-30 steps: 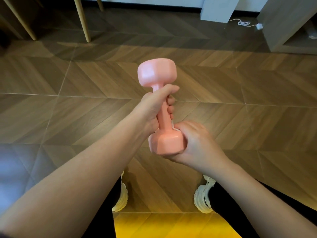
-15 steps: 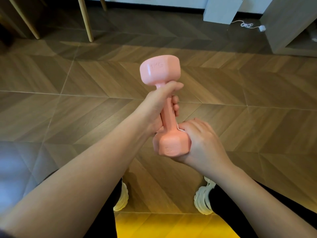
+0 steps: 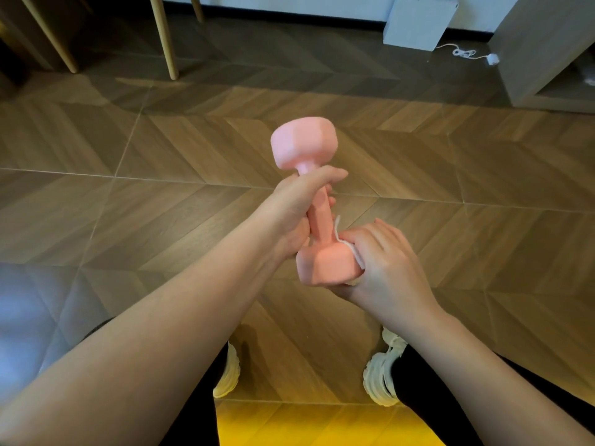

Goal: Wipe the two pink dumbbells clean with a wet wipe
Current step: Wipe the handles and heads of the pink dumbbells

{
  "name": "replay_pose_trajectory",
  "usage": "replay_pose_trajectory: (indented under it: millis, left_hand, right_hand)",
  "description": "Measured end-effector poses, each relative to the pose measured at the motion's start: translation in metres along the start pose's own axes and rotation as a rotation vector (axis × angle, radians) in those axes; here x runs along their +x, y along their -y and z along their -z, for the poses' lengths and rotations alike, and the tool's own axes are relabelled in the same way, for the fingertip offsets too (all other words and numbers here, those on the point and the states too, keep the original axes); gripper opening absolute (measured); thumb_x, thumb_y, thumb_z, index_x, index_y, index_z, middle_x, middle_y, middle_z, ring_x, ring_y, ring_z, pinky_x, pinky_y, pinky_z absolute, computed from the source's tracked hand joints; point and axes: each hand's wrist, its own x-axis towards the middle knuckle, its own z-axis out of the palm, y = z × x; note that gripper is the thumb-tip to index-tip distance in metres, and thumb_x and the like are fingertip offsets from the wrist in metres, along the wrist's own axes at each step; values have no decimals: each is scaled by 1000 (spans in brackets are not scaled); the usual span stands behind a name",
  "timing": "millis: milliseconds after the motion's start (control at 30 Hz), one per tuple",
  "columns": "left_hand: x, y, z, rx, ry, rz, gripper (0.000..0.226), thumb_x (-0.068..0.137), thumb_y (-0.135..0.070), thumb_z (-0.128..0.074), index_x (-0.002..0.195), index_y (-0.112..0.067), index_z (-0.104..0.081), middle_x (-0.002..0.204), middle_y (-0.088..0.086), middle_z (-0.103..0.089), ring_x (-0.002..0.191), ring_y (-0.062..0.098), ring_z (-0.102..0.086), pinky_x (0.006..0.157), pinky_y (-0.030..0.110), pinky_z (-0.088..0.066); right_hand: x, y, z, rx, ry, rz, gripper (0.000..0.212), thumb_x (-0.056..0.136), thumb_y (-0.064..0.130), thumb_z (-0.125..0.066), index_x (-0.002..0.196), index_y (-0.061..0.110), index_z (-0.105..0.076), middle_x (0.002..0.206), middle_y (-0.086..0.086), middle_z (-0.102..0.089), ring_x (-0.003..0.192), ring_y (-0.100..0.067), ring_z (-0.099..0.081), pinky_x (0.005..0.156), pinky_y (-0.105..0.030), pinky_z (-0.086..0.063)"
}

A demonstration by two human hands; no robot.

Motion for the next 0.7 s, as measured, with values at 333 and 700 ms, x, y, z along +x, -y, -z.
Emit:
replay_pose_trajectory:
  millis: [333,700]
  left_hand:
    - [0,3,-1,39,11,46,22,85,-23,-71,75,-18,-52,67,-1,-48,52,11,-44,54,26,-38]
    - [-2,10,4,223,88,-87,35,76,-35,-72,97,-11,-57,58,-4,-45,46,12,-37,47,25,-32]
  right_hand:
    - [-3,3,-2,60,84,39,42,58,20,-90,91,8,-67,87,-4,-66,85,-26,-62,84,-36,-44]
    - [-3,-20,4,319,404,-318,10,84,10,-70,75,13,-65,63,0,-61,59,-8,-51,56,-24,-36]
